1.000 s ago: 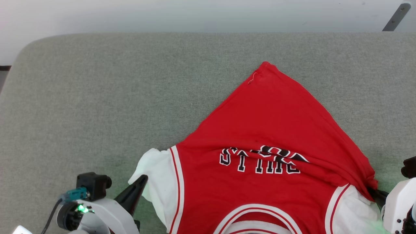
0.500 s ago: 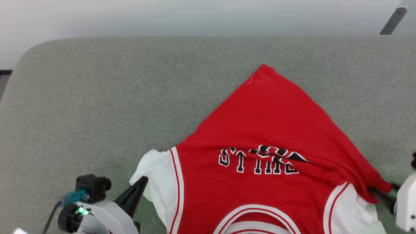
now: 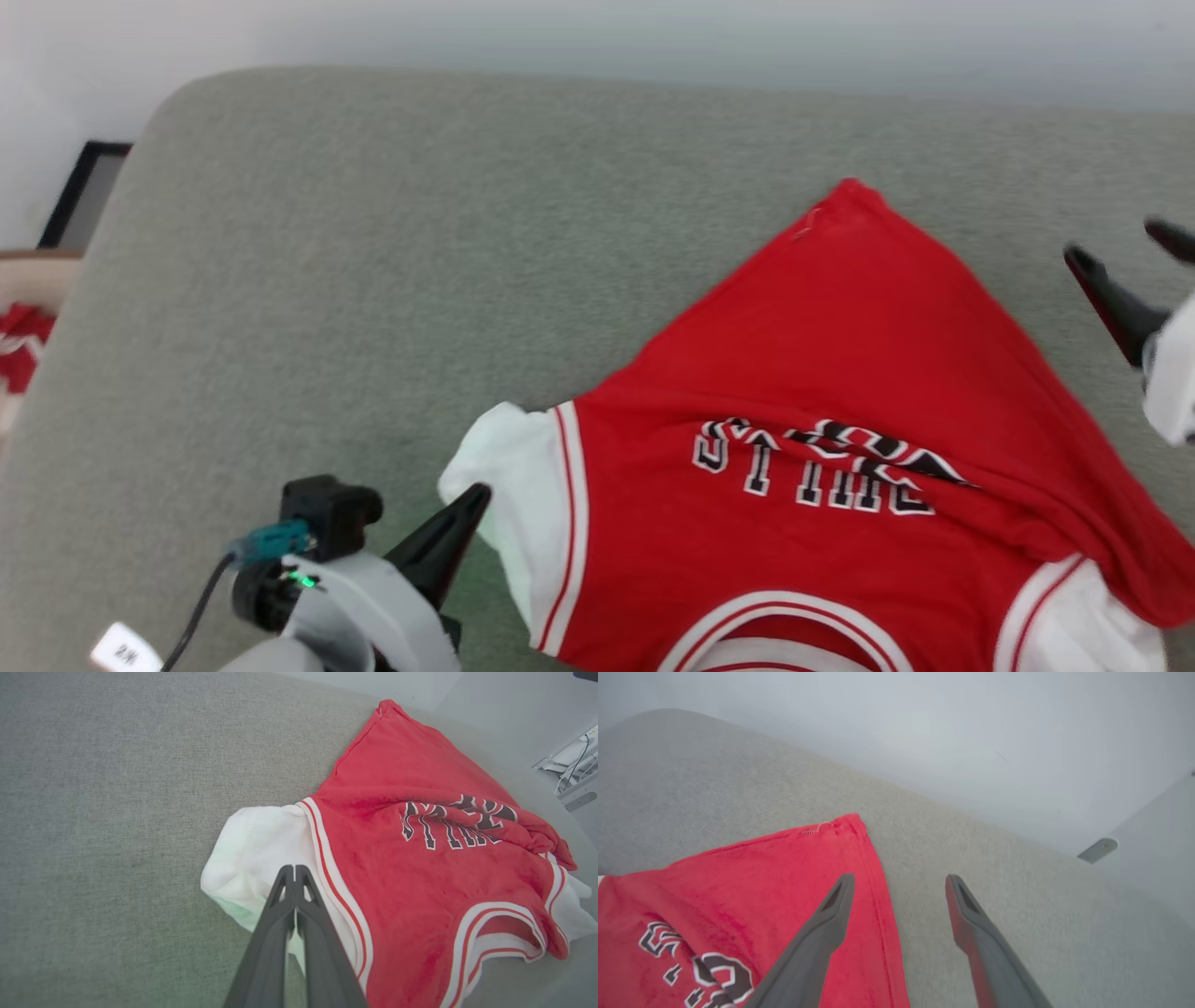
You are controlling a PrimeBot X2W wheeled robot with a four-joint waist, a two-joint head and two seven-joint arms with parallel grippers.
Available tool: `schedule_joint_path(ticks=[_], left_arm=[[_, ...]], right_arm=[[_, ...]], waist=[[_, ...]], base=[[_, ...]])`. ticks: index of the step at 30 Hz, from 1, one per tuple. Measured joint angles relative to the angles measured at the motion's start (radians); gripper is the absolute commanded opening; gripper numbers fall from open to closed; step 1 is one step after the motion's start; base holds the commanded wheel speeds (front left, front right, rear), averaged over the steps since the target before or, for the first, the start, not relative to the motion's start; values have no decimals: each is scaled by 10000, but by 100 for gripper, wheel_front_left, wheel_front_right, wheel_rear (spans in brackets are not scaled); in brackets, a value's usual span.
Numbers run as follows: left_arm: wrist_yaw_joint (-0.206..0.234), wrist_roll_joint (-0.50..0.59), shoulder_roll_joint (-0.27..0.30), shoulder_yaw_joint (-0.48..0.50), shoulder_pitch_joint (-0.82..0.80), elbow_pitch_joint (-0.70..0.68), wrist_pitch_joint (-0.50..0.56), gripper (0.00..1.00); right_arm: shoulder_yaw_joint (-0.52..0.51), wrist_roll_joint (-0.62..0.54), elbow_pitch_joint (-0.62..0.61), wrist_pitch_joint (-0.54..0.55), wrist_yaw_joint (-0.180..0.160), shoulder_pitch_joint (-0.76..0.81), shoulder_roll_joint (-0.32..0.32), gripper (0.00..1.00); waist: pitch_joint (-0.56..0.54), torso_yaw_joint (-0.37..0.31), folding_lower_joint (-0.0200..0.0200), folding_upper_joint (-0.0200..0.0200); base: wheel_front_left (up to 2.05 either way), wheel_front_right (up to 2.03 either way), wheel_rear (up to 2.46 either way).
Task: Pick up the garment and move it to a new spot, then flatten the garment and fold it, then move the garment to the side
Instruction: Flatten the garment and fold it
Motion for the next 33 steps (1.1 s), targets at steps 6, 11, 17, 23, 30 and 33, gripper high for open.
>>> schedule_joint_path(ticks=[6,11,17,23,30,33], left_arm=[[-405,291,-585,-284,-655,282,82,0],[-769,449,-1080,-497,-1131,619,90,0],[-1064,479,-1565,-665,-1345,1018,-6,0],[-1323,479,-1850,-757,-1463,1419,-153,0],[-1499,476,-1975,-784,-1558,1695,-267,0],[-1532,460,-1967,-769,-1562,1818,-293,0]], right_arm=[[1630,-12,2054,-815,0,-2210,-291,100],[3145,453,3854,-675,2,-3762,-510,100],[4773,1055,5563,-290,2,-5174,-834,100],[5749,1724,7058,153,2,-5912,-966,100],[6278,2533,8084,1164,2,-6675,-955,11],[6309,2610,8445,1181,4,-6934,-851,0]], waist=[[385,681,0,0],[774,1291,0,0],[1294,1960,0,0],[1709,2572,0,0],[2027,2946,0,0],[2082,2927,0,0]], base=[[0,0,0],[0,0,0],[0,0,0],[0,0,0],[0,0,0],[0,0,0]])
